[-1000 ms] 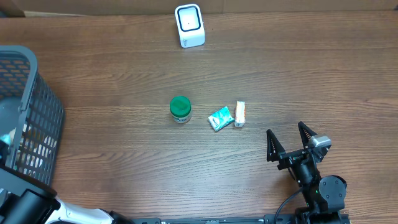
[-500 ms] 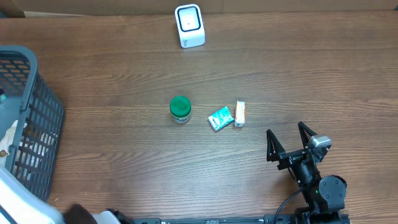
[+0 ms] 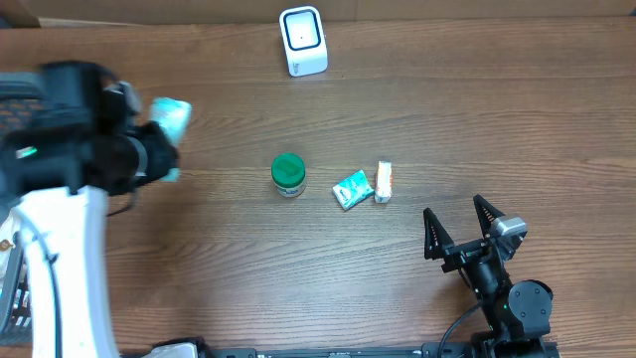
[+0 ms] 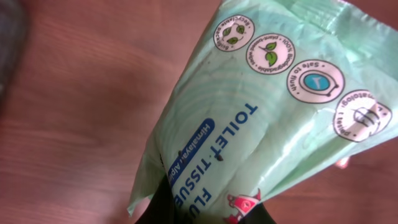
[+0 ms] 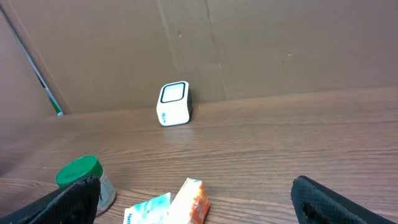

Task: Scan the item barcode
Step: 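Carry the mint tissue pack with the left gripper and place it left of the jar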

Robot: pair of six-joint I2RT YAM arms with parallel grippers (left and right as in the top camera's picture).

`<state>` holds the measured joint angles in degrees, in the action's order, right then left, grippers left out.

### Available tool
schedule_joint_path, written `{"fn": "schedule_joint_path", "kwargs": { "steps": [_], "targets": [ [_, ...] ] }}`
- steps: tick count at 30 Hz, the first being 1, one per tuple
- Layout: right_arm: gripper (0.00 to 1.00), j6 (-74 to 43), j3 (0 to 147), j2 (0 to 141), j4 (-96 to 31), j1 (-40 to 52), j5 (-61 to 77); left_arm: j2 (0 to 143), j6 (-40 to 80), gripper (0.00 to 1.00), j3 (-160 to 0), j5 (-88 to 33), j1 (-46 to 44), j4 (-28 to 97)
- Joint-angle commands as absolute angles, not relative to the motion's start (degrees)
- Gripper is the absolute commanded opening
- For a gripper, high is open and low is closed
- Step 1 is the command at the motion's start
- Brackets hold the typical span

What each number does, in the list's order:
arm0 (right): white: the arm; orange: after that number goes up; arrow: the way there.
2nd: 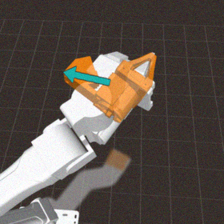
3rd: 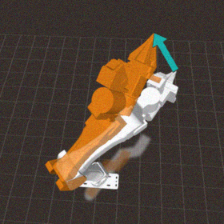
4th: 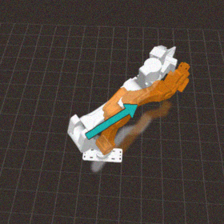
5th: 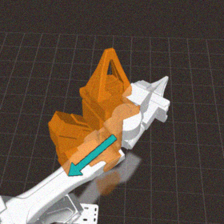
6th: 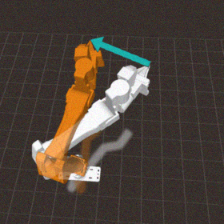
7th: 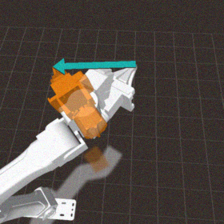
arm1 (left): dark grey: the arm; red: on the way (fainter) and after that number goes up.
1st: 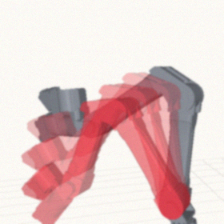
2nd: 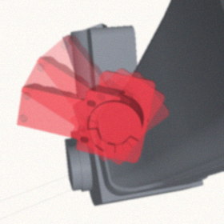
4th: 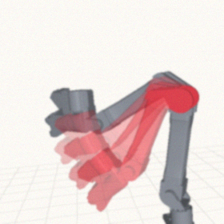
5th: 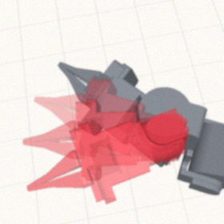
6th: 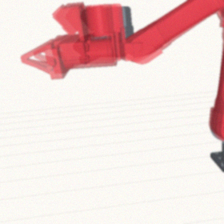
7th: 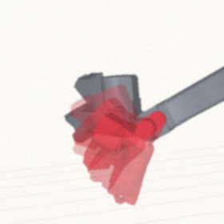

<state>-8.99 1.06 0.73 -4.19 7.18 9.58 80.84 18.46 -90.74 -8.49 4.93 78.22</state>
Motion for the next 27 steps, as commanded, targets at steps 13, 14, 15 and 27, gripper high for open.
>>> {"fn": "schedule_joint_path", "kwargs": {
  "steps": [13, 14, 15, 27],
  "targets": [
    [1.0, -9.2, 0.4, 0.2, -4.0, 7.4, 9.1, 94.6, 31.6, 0.04, -62.7, -6.5, -12.6, 47.2],
    [1.0, -9.1, 0.4, 0.2, -4.0, 7.4, 9.1, 95.9, 32.0, 0.04, -62.7, -6.4, -12.8, 46.6],
    [1.0, -9.2, 0.4, 0.2, -4.0, 7.4, 9.1, 97.5, 32.5, 0.04, -62.7, -6.3, -13.1, 46.1],
    [1.0, -9.2, 0.4, 0.2, -4.0, 7.4, 9.1, 102.4, 34.1, 0.04, -62.7, -14.9, -13.9, 40.9]
  ]
}}
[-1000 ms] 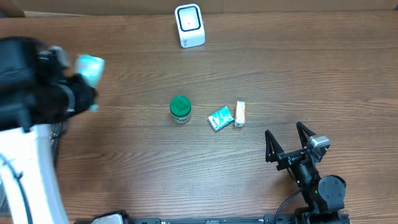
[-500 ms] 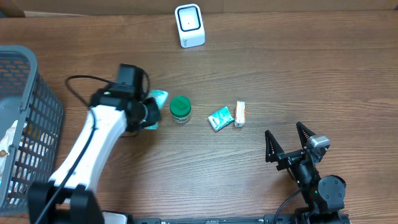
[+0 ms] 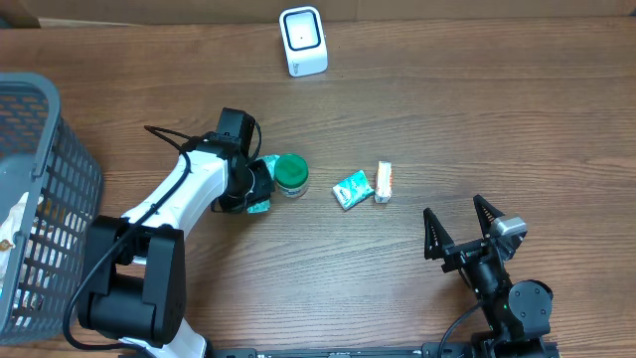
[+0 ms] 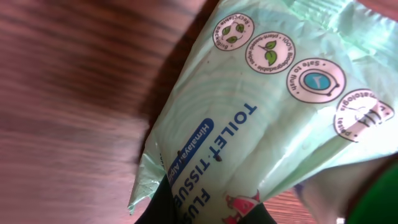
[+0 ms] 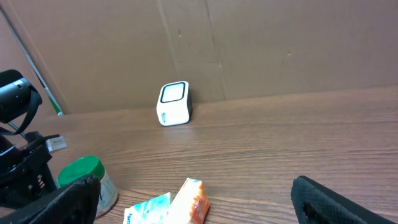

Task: Scan the item barcode
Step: 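Carry the mint tissue pack with the left gripper and place it left of the jar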

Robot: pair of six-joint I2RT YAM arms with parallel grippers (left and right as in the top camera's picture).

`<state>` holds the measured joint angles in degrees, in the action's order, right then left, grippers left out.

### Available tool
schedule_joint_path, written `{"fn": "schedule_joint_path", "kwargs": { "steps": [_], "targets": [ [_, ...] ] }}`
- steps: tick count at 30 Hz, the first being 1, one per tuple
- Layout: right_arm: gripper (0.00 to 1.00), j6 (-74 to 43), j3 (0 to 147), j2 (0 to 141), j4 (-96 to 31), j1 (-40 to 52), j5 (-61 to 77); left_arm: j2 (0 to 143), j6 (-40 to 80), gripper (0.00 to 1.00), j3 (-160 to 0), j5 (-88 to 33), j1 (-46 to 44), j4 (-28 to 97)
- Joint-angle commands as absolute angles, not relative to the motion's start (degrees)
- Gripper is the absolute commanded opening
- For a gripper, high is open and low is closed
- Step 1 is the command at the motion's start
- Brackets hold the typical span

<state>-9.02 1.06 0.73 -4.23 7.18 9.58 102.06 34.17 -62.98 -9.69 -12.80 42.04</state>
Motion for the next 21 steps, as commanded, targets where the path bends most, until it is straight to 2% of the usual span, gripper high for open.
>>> {"fn": "schedule_joint_path", "kwargs": {
  "steps": [1, 8, 9, 10, 13, 15, 21],
  "targets": [
    [1.0, -9.2, 0.4, 0.2, -4.0, 7.4, 9.1, 102.4, 33.4, 0.04, -62.7, -16.1, -14.1, 40.2],
    [1.0, -9.2, 0.4, 0.2, -4.0, 7.4, 9.1, 102.4, 30.8, 0.07, -62.8, -18.3, -16.1, 38.7],
    [1.0, -9.2, 0.4, 0.2, -4.0, 7.4, 9.1, 102.4, 30.8, 0.12, -62.8, -18.3, -16.1, 38.8],
    [1.0, -9.2, 0.4, 0.2, -4.0, 7.4, 9.1, 102.4, 30.8, 0.25, -62.8, -18.3, -16.1, 38.9],
    [1.0, -9.2, 0.4, 0.2, -4.0, 7.4, 9.1, 102.3, 30.5, 0.5, -63.1, -18.7, -15.6, 39.1],
    [1.0, -9.2, 0.4, 0.2, -4.0, 7.4, 9.1, 102.2, 28.2, 0.61, -65.1, -20.0, -14.9, 41.5],
    [1.0, -9.2, 0.4, 0.2, -4.0, 7.4, 9.1, 101.8, 25.4, 0.59, -84.5, -15.4, -11.2, 63.7]
  ]
}}
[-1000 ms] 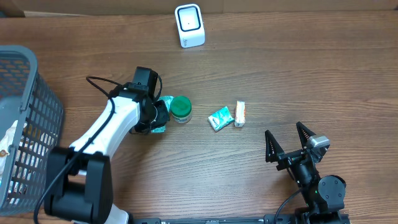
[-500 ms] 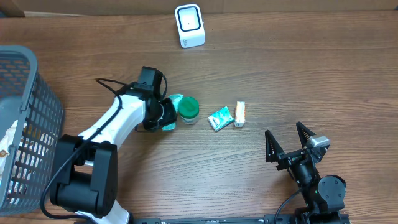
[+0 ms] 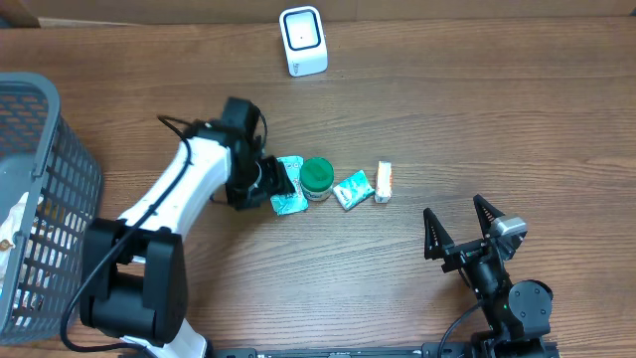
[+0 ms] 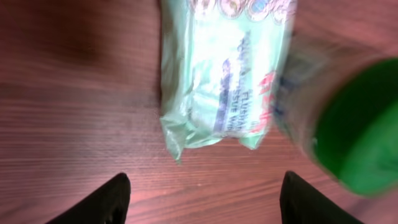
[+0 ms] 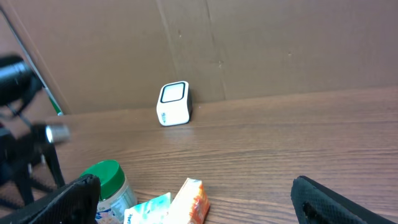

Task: Scan the item barcode
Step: 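Carry the mint tissue pack with the left gripper and place it left of the jar, then reach the left gripper into the basket toward the brown Pantree bag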

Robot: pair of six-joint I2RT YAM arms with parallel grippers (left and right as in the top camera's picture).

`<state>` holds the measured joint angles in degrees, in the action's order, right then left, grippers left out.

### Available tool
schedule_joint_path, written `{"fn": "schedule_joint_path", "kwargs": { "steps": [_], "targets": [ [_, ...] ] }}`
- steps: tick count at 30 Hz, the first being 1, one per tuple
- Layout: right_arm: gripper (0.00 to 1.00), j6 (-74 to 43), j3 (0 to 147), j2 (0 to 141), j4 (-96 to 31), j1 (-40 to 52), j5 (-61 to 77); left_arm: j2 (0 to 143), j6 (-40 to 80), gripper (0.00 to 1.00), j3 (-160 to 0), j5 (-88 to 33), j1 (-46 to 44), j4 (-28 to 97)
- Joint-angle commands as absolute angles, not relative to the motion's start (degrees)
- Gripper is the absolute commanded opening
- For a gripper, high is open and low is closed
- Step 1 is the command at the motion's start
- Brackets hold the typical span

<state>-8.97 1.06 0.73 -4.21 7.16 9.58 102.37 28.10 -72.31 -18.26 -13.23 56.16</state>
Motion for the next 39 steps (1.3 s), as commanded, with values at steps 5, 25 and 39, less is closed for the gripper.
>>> {"fn": "schedule_joint_path", "kwargs": {
  "steps": [5, 25, 39],
  "targets": [
    [1.0, -9.2, 0.4, 0.2, -4.0, 7.4, 9.1, 99.3, 23.6, 0.65, -107.9, -7.1, -9.3, 81.1],
    [1.0, -9.2, 0.4, 0.2, -4.0, 7.4, 9.1, 93.6, 23.9, 1.0, -127.5, 0.6, 49.7, 95.7],
    [1.0, -9.2, 0.4, 0.2, -4.0, 7.4, 9.1, 100.1, 18.1, 0.97, -100.2, 4.9, 50.5, 76.5]
  ]
}}
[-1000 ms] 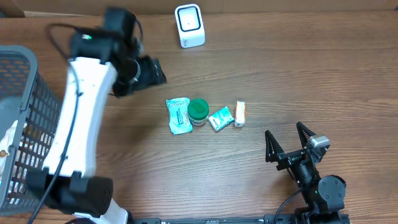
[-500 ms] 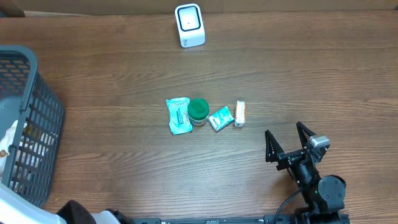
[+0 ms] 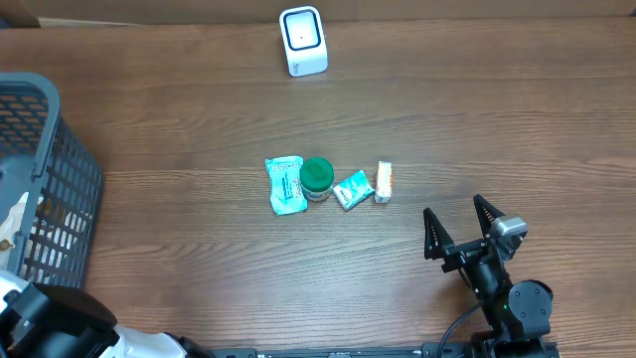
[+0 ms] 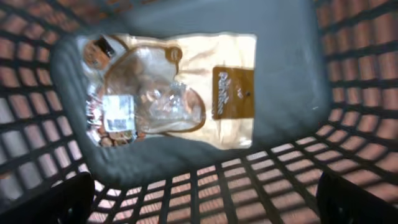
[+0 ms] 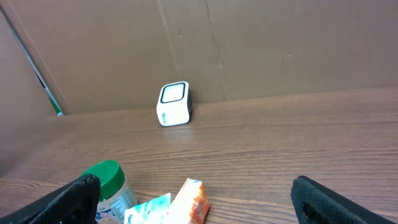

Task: Scan the item barcode
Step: 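Reach the left gripper into the basket toward the brown Pantree bag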

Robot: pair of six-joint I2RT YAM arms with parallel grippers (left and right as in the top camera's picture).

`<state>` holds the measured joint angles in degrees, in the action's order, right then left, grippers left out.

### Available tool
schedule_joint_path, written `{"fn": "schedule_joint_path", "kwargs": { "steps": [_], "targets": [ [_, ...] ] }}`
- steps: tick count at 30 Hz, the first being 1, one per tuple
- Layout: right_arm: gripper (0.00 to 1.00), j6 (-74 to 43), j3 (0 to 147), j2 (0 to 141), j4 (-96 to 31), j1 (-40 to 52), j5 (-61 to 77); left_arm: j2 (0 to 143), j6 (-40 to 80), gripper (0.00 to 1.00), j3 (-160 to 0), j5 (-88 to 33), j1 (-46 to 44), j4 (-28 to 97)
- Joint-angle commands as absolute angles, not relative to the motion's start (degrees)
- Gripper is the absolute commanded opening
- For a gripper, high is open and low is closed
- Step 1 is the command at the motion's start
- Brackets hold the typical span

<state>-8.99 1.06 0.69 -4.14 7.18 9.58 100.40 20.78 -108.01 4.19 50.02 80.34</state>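
Note:
The white barcode scanner (image 3: 303,40) stands at the table's far edge, also visible in the right wrist view as the scanner (image 5: 173,104). A pale green toilet-tissue pack (image 3: 286,185) lies flat mid-table, touching a green-lidded jar (image 3: 317,177). Right of the jar lie a teal packet (image 3: 352,188) and a small orange-and-white box (image 3: 384,182). My left gripper (image 4: 202,205) is open and empty above the grey basket (image 4: 292,74), where a beige and brown packet (image 4: 180,93) lies. My right gripper (image 3: 455,221) rests open near the front right, short of the box (image 5: 189,199).
The grey wire basket (image 3: 60,159) fills the left edge of the table, with goods inside. A cardboard wall (image 5: 249,43) rises behind the scanner. The left arm's base (image 3: 40,323) shows at the bottom left corner.
My left gripper was open over the tissue pack beside the jar; now it is open above the basket at the left. The pack stays on the table. The right arm is unchanged.
My left gripper held the tissue pack up at the table's left side. Then it had the pack down beside the green-lidded jar. Then it was open, the pack lying free and the jar shifted right against the teal packet. Now it looks into the basket.

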Motion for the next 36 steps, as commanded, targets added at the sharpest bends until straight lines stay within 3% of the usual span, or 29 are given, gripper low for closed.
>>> {"fn": "schedule_joint_path", "kwargs": {
  "steps": [1, 18, 36],
  "targets": [
    [1.0, -9.2, 0.4, 0.2, -4.0, 7.4, 9.1, 100.1, 17.3, 0.97, -96.5, 4.9, 50.4, 73.6],
    [1.0, -9.2, 0.4, 0.2, -4.0, 7.4, 9.1, 100.1, 12.8, 1.0, -65.1, 4.4, 50.2, 38.4],
    [1.0, -9.2, 0.4, 0.2, -4.0, 7.4, 9.1, 104.2, 6.6, 0.92, -64.1, 4.9, 49.8, 30.5]
  ]
}}
